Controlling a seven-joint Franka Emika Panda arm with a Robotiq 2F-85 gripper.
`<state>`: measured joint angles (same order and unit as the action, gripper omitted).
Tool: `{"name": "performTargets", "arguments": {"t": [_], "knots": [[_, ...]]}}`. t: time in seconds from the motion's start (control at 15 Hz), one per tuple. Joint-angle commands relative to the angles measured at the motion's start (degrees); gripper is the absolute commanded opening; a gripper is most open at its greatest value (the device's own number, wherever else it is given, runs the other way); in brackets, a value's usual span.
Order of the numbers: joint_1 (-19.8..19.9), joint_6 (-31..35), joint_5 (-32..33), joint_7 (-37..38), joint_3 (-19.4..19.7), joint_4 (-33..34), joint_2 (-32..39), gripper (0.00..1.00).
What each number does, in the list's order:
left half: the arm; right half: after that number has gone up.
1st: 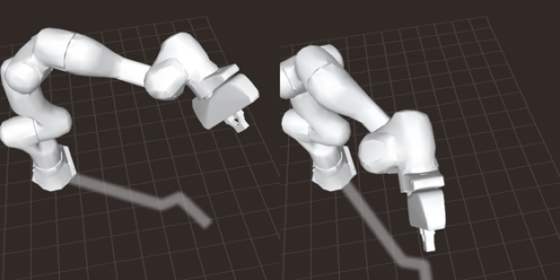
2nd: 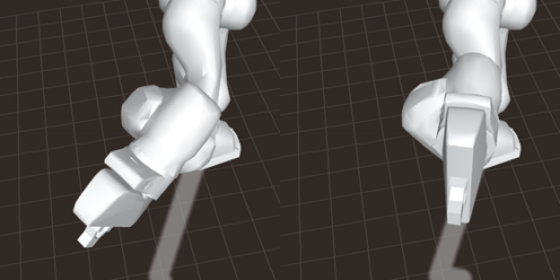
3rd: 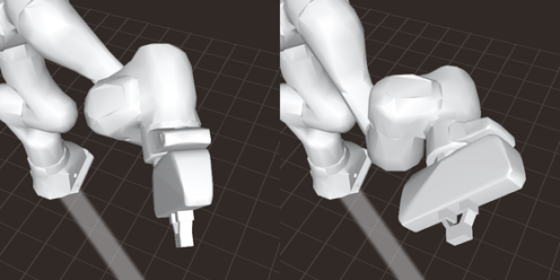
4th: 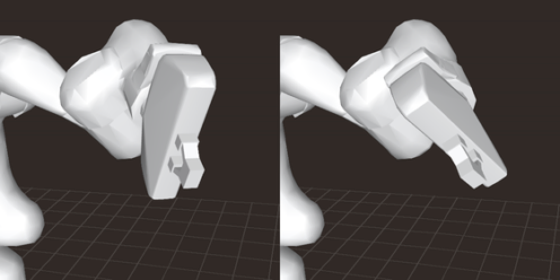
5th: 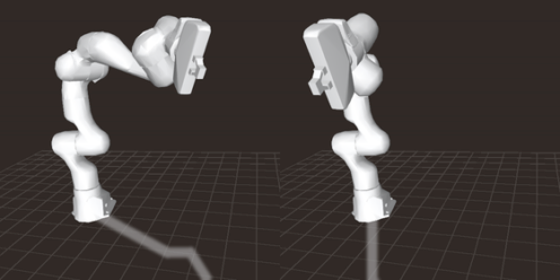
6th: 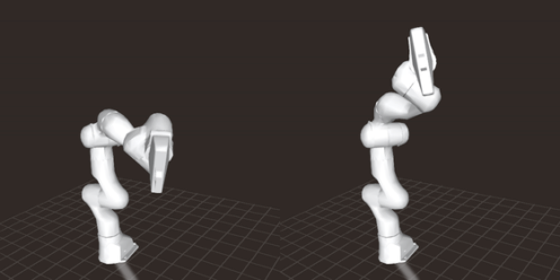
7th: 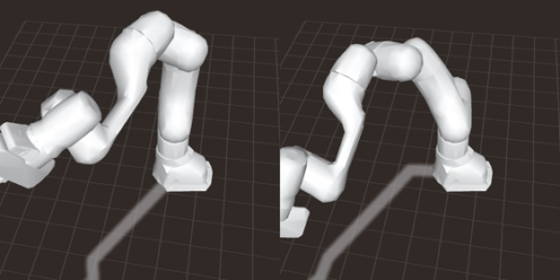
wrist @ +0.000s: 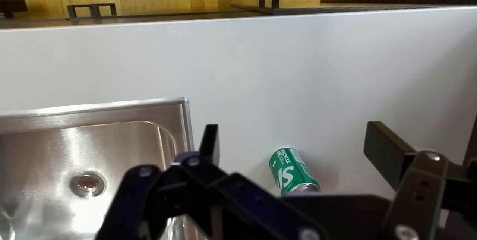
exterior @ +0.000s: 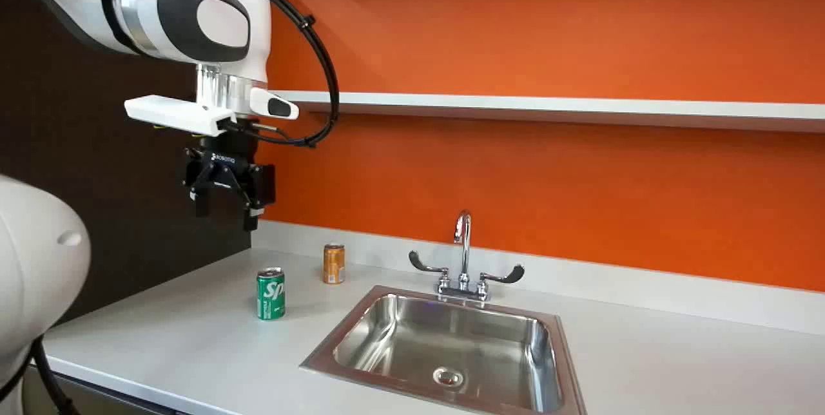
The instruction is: Put the green can on the left side of the bottom shelf
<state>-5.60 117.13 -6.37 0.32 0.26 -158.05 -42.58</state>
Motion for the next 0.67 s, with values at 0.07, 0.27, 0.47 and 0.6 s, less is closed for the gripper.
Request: {"name": "performTargets", "arguments": {"t": [0.07,0.27,0.47,0.6], "knots": [[0.62,-0.18,-0.41,-0.38,-0.55,0.11,0.02,1.00],[0.08,0.68,-1.11,-0.82,-0.37,0.26,0.45,1.00],[-0.19,4.26,-1.27,1.12,-2.04,0.65,2.88,1.00],[-0.87,6.21,-1.48,1.73,-3.20,0.82,4.88,1.00]]}}
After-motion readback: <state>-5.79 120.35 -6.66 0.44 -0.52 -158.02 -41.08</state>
